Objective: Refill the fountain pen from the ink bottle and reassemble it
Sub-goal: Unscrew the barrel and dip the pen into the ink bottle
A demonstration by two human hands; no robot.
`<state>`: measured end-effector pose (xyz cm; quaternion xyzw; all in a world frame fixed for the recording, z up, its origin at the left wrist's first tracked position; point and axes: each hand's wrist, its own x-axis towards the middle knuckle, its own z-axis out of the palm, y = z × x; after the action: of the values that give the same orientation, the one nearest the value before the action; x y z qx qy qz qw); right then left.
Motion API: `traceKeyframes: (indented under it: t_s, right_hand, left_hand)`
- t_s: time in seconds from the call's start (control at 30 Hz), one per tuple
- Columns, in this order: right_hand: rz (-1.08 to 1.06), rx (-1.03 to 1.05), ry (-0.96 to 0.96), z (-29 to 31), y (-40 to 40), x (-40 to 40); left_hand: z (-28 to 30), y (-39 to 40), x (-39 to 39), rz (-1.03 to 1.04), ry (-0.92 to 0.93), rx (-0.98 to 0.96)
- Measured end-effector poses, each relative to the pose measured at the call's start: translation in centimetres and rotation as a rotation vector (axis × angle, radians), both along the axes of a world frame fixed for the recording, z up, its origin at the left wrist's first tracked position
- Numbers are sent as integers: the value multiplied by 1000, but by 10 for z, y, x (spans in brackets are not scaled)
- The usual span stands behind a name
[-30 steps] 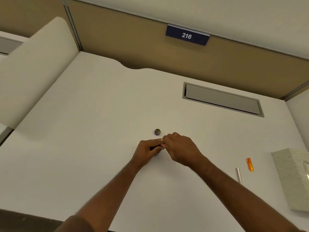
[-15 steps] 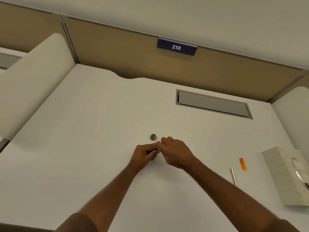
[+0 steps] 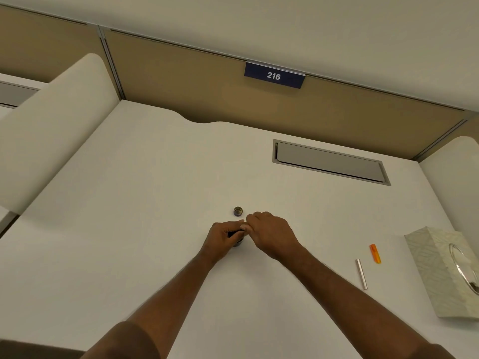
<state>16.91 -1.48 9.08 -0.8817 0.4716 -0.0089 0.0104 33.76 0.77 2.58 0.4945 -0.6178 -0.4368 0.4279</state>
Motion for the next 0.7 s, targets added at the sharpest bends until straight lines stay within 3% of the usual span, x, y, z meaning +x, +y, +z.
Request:
traceKeyframes:
  t_s: [0.27, 0.5, 0.7]
  right_hand:
    - [10, 137, -49, 6, -2, 5]
    - [-37, 131, -106, 15, -3, 5]
    - [-111, 154, 9, 17, -4, 11]
  left_hand:
    - [4, 1, -2, -13, 58, 36]
    - [-2, 0, -2, 18, 56, 32]
    - [-3, 0, -1, 2, 26, 18]
